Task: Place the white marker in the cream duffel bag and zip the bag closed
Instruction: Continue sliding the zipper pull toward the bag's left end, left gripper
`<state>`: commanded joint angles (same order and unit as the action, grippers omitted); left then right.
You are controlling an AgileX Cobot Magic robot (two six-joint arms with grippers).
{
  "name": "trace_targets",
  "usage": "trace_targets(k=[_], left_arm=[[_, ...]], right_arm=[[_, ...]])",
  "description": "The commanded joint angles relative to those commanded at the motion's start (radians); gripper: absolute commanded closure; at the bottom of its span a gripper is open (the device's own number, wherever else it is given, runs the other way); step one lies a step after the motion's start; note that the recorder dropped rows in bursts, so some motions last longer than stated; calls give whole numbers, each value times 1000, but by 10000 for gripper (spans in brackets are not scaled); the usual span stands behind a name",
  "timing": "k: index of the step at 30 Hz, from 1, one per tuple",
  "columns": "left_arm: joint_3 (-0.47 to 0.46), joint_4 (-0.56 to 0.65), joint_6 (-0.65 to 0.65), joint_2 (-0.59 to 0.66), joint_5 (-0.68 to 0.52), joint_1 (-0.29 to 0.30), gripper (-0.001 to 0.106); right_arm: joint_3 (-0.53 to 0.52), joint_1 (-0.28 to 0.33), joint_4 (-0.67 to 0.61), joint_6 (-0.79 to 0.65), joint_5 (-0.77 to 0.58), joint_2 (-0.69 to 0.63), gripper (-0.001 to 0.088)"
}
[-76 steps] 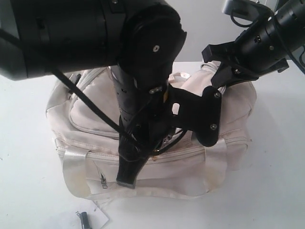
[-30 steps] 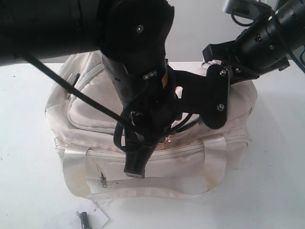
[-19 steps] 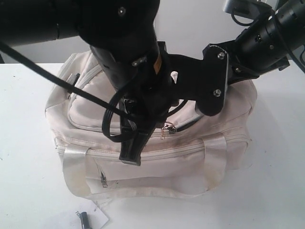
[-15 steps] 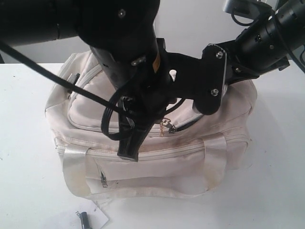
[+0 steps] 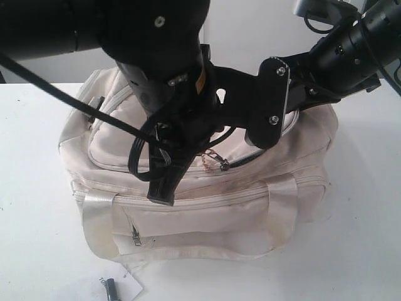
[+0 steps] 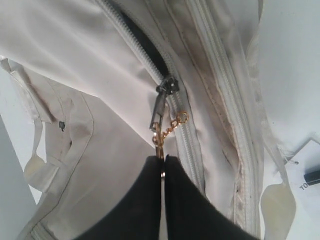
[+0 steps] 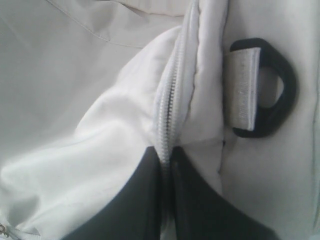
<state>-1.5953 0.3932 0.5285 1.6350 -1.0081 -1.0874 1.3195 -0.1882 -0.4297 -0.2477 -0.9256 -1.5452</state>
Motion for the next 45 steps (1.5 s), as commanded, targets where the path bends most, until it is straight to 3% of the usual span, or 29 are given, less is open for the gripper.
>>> trace_targets(k=[14, 26, 45], left_arm=[[0, -9, -29, 63, -10, 21, 1053], [0, 15, -7, 63, -161, 21, 1053], [0, 46, -7, 63, -213, 21, 1053]], right_arm=[[0, 0, 0, 0, 0, 0, 868], [0, 0, 7, 0, 14, 0, 868], [0, 0, 72, 49, 44, 0, 868]])
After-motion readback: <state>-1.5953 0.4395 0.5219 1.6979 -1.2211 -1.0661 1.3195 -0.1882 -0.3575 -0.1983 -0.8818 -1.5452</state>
